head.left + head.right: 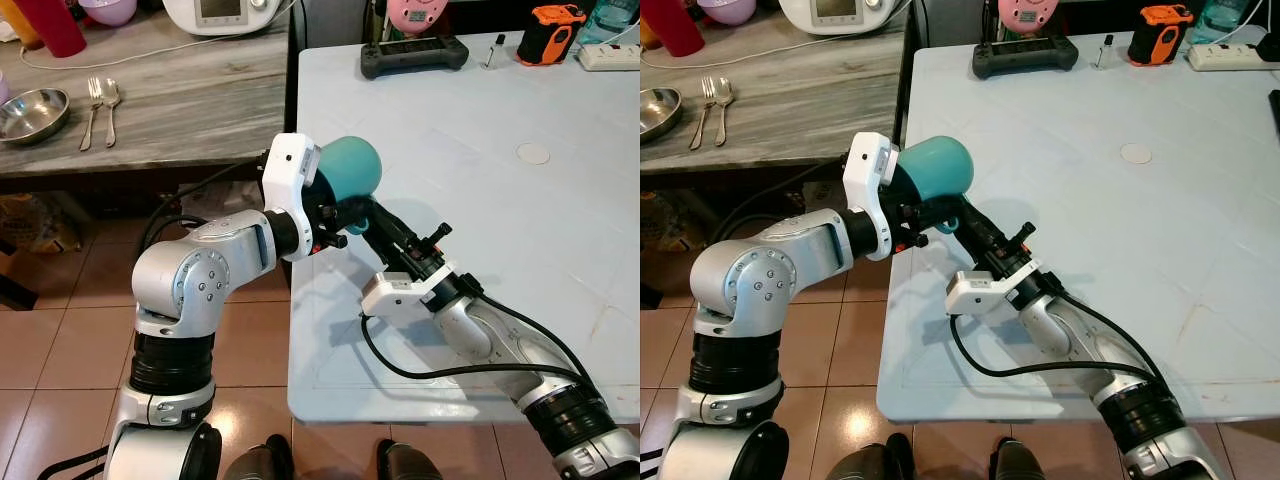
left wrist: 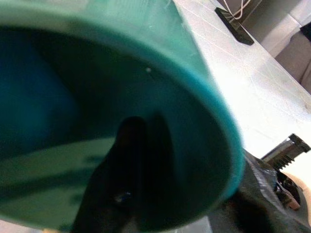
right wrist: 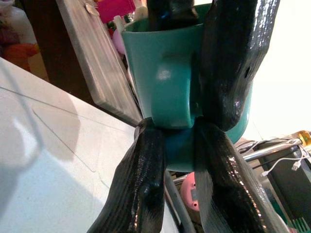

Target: Setting the table

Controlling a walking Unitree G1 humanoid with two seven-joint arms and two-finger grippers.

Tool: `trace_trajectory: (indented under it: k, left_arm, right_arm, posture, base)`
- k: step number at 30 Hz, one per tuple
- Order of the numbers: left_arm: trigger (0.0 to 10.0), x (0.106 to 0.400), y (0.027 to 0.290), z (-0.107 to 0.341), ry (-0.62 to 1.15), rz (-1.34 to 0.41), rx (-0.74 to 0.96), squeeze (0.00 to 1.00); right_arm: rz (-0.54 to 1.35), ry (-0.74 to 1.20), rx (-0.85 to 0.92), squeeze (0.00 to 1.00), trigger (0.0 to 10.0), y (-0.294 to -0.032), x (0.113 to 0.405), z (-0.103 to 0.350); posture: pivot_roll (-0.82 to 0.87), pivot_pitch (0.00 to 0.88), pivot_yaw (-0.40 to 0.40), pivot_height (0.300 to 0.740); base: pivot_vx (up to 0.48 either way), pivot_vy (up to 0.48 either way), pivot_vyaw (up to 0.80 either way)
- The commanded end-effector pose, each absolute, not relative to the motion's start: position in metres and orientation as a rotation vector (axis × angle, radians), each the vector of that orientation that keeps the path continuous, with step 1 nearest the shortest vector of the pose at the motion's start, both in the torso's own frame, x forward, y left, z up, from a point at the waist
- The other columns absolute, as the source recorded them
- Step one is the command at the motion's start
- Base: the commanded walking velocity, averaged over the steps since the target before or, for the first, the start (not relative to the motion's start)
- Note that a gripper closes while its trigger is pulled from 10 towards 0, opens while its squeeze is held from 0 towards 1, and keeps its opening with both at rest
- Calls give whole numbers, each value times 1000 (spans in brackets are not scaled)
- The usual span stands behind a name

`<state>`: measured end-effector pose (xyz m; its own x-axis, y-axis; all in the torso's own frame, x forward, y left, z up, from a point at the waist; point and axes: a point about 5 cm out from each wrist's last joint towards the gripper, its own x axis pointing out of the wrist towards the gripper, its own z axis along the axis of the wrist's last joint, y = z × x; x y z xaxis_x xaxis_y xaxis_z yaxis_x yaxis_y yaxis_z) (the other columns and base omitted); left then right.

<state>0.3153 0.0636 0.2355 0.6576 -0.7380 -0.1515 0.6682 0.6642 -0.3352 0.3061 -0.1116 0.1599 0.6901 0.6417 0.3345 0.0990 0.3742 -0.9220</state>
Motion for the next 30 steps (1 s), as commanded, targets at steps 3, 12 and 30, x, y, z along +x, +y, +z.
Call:
trace_trajectory:
  k: [3, 12, 30]
  left_arm:
    - [10000, 327, 85, 230, 295, -696, -211, 1000]
    - [10000, 333, 109, 234, 242, -633, -210, 1000]
    - [10000, 283, 116, 213, 403, -904, -332, 1000]
  right_arm:
    - [359, -914, -1099, 0, 0, -99, 300, 186]
    - [313, -875, -1090, 0, 0, -109, 295, 182]
    - [77, -680, -1203, 0, 0, -182, 279, 179]
  posture:
    - [-164, 180, 94, 740]
    - [-159, 174, 83, 740]
    - [-177, 174, 91, 740]
  base:
    - [0, 0, 0]
    - [0, 0, 0]
    - [0, 0, 0]
